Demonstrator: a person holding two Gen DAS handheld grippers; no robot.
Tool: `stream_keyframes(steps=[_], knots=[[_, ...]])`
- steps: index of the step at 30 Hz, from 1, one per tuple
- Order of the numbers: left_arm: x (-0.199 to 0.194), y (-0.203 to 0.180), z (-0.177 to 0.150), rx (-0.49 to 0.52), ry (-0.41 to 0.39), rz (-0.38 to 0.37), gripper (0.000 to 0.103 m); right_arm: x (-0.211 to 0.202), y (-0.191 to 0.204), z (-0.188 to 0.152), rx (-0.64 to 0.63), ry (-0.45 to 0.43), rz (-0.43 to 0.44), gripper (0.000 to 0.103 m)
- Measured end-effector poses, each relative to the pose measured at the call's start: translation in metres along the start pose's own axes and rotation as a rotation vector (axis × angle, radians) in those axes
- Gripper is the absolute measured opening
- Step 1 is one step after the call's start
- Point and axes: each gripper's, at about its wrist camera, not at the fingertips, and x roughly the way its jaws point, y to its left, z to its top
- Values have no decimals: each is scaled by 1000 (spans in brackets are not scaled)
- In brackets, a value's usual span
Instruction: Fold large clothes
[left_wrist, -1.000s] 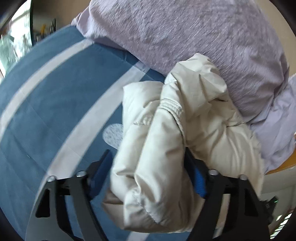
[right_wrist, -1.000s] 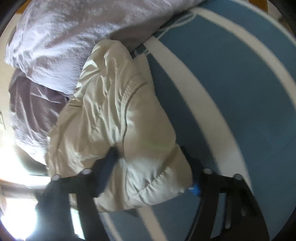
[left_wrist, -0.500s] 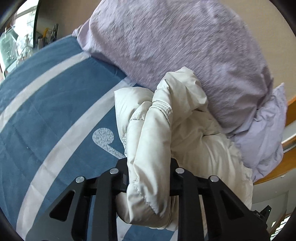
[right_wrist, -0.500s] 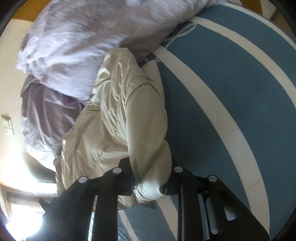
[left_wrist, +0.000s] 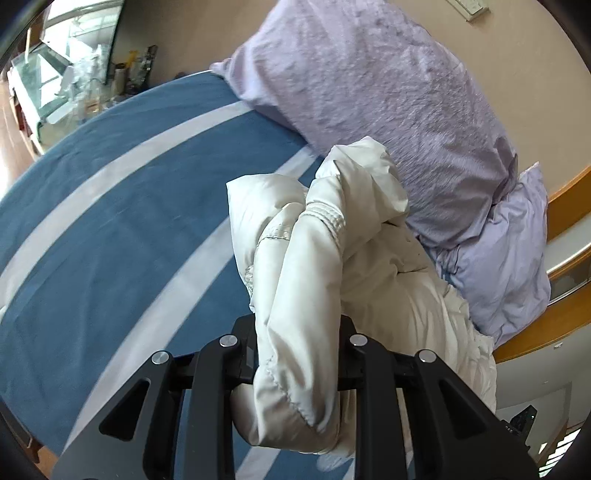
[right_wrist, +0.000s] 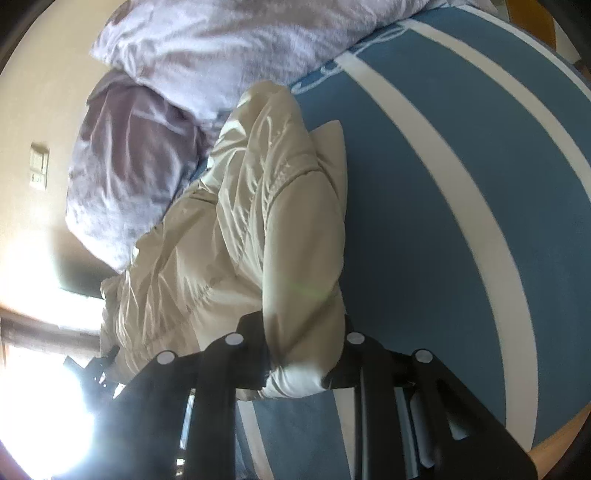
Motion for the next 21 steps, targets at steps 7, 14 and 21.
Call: stream_keyframes(steps=[7, 14, 21], knots=[[-23, 22, -23, -13, 3, 24, 23, -6, -5, -31, -28, 31, -1, 21], [-12, 37, -26, -50, 28, 64, 40, -11, -3, -33, -83, 1, -103, 41], [-4, 38, -17, -22, 38, 139, 77, -46, 5, -16, -163, -157, -279, 55]])
